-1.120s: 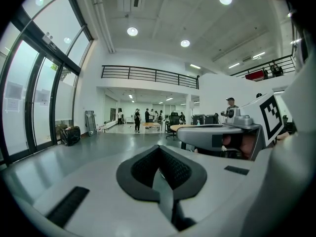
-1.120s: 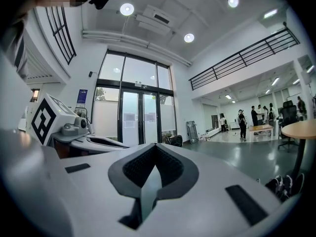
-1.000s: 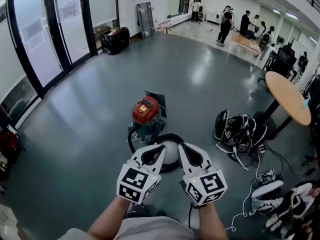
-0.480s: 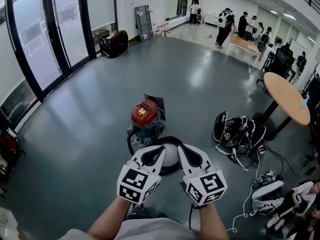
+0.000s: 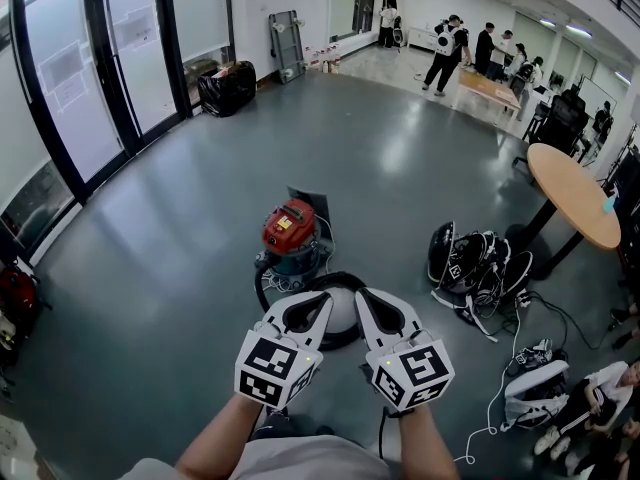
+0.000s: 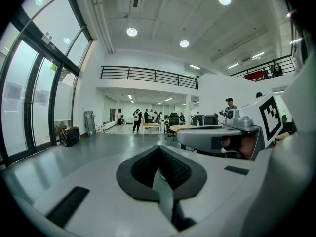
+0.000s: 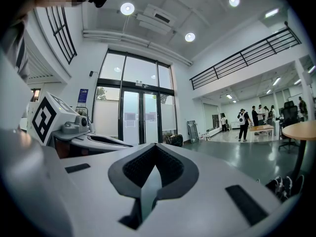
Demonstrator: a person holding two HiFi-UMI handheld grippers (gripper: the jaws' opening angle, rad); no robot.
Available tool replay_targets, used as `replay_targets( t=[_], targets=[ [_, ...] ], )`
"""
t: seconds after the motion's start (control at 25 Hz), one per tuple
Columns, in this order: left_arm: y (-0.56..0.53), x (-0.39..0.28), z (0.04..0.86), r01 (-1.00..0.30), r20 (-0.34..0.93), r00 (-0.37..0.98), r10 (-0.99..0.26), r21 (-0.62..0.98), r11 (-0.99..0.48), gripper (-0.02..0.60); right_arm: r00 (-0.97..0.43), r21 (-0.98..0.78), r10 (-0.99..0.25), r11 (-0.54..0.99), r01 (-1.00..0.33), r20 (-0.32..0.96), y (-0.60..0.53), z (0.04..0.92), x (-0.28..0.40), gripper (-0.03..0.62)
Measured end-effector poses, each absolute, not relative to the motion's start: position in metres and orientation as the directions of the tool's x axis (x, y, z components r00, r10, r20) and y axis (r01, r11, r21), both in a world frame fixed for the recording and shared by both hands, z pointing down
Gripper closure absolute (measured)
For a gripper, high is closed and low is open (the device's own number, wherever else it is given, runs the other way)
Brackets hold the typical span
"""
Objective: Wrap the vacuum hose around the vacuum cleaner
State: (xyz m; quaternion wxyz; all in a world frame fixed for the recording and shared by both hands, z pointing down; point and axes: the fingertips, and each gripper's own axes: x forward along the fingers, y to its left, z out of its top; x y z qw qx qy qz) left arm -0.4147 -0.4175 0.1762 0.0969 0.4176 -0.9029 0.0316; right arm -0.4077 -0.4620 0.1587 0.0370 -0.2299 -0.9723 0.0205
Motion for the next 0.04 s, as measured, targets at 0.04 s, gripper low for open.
replay_targets(
  t=[0.04],
  targets=[
    [-0.4181, -0.4148, 0.1767, -0.760, 0.201, -0.632, -0.748, 0.024, 0.649, 0.577, -0.892, -0.057, 0.449, 0.893, 0.446, 0.063, -0.4624, 0.1594, -0.4077, 0.591]
  ],
)
